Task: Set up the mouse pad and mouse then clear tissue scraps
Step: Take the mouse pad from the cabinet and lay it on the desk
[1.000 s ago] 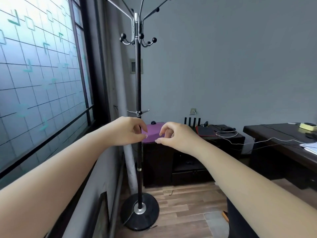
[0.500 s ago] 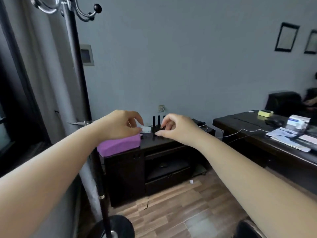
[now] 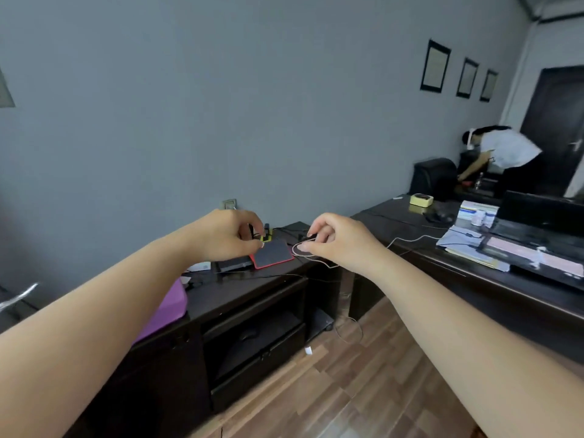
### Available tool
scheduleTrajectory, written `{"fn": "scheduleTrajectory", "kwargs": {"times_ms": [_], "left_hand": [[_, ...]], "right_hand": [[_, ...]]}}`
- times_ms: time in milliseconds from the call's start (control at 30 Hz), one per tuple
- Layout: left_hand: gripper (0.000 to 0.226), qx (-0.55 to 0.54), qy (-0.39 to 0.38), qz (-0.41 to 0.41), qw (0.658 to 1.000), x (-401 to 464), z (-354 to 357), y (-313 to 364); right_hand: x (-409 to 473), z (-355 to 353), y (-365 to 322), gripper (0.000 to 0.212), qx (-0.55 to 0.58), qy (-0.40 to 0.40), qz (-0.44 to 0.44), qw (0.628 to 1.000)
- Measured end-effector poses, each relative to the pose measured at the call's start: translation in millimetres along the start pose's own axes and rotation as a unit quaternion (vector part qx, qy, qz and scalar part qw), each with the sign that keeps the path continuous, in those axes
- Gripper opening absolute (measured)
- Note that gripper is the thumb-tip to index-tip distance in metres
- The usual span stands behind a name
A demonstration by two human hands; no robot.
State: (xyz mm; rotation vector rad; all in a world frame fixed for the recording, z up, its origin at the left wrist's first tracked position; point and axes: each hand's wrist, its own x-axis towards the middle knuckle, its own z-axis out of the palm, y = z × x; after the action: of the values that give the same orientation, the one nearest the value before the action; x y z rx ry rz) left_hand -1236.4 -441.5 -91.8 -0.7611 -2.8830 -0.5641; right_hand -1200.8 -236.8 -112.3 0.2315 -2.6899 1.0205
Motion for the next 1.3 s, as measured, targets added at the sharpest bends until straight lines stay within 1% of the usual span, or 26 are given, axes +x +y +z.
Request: {"fn": "scheduleTrajectory", "kwargs": {"times_ms": [67,300,433,533,767,867,1000,1300], "left_hand": [[0.021,-0.021,-0.008,0.015,1.0,36,6,-19],[0.014,-0.088,-0.027,0.015,0.996,149,23,-86],[0.015,-0.091,-0.053,0.016,0.994,196,37,-114],[0.015,-0.099,-0.057,0.002,0.993,231,46,-136],[0.011,-0.11,-0.073,-0.053,0.99,325,86,-192],[0.007,-0.11,-0.086,-0.094,0.986,367,106,-219],[0.004,-0.119,-0.105,-0.157,0.975,413,137,-250],[0.012,-0.172,-0.122,-0.273,0.939,481,219,-312]], "right_hand": [[28,6,10,0.023,-0.003,0.006,0.012,1.0],[124,35,40,0.028,-0.002,0.021,0.055,0.998],[171,52,63,0.027,-0.009,0.008,0.072,0.997],[210,65,83,0.027,-0.004,-0.001,0.077,0.997],[317,96,148,0.031,-0.011,-0.052,0.065,0.996],[370,108,186,0.03,-0.007,-0.076,0.054,0.996],[432,133,234,0.032,-0.009,-0.133,0.054,0.99],[542,208,312,0.036,-0.024,-0.256,0.049,0.965]]}}
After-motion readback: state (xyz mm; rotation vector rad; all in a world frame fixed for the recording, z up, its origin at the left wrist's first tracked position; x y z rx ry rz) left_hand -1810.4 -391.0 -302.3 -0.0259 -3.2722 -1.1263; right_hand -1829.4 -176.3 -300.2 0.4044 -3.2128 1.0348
